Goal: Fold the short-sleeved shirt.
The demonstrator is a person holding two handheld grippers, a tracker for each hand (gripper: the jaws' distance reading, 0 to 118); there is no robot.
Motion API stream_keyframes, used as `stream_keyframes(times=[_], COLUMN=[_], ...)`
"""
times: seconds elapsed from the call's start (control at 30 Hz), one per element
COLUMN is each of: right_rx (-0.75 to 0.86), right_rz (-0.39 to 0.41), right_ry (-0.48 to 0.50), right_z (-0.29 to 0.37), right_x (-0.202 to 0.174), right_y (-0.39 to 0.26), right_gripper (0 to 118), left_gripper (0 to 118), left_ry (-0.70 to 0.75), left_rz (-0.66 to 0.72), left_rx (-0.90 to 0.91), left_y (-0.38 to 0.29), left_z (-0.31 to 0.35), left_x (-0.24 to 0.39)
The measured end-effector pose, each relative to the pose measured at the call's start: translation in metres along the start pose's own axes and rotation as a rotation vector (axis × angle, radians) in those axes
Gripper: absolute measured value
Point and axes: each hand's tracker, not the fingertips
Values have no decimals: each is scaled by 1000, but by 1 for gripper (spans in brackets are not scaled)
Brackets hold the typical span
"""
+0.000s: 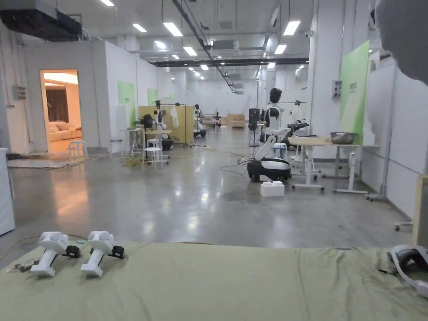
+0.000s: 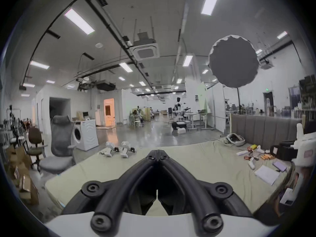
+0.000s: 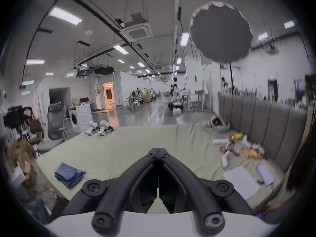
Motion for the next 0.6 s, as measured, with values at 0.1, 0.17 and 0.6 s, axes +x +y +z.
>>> stream_keyframes(times=[0.1, 0.17, 0.6], right_rx=[49, 71, 59], right_rz=[58, 72, 62], right_ry=[5, -13, -73], right_z=[2, 3, -8], right_x=[-7, -13, -1], right_y=[2, 2, 5], right_gripper=[2, 2, 2], left_gripper=[0, 0, 0], left_ry=[-26, -38, -28], left_rz=[-5, -18, -19], left_rx=[-3, -14, -20], left_y=[2, 3, -3], left_z=[1, -1, -21], left_x=[6, 8, 8])
